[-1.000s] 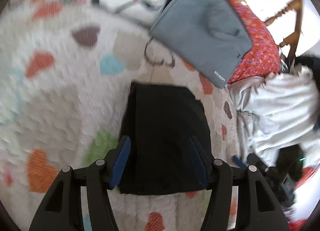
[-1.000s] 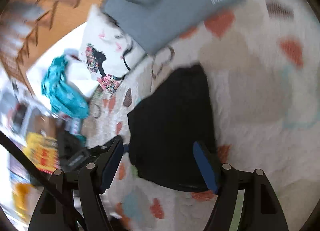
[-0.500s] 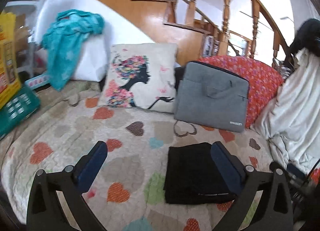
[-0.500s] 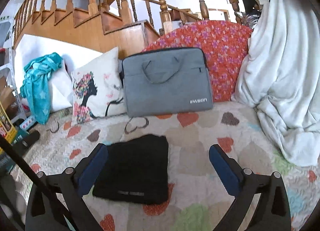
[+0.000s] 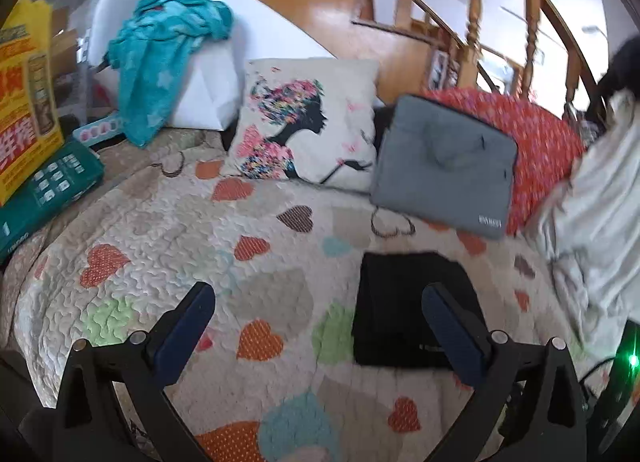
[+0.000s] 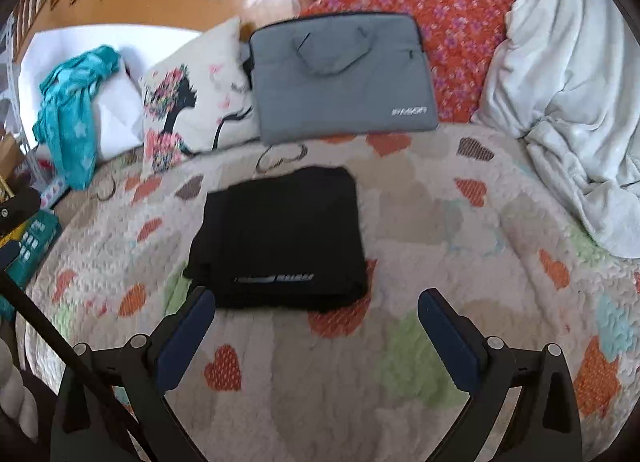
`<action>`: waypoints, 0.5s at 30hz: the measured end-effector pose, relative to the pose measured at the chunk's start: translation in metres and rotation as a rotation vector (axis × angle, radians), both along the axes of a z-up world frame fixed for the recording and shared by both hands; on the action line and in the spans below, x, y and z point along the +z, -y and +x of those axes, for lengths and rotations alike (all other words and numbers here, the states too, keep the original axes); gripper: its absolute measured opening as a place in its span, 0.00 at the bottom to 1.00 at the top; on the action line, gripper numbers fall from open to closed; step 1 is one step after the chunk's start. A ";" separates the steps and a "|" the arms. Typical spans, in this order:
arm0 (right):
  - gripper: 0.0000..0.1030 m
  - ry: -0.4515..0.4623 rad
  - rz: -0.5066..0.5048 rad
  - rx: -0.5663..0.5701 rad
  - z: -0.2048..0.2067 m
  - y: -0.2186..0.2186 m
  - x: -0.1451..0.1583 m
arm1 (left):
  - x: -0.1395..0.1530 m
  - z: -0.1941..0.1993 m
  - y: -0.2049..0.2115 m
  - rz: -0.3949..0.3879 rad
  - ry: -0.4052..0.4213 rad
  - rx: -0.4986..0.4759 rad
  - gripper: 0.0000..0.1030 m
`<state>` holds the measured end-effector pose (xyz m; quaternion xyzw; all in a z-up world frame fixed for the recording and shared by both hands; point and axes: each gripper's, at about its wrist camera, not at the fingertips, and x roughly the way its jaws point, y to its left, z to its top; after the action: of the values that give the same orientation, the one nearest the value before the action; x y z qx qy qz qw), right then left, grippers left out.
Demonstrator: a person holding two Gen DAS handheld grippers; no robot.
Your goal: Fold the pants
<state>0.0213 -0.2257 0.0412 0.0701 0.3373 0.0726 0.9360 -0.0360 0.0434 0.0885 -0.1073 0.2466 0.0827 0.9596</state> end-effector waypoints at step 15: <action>1.00 -0.100 0.038 -0.014 0.018 0.002 -0.025 | -0.029 0.015 0.045 0.153 -0.103 -0.143 1.00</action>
<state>0.0395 -0.2280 0.0158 0.0940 0.3815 0.0688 0.9170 -0.0211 -0.0018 0.0598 -0.0115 0.2958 0.0381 0.9544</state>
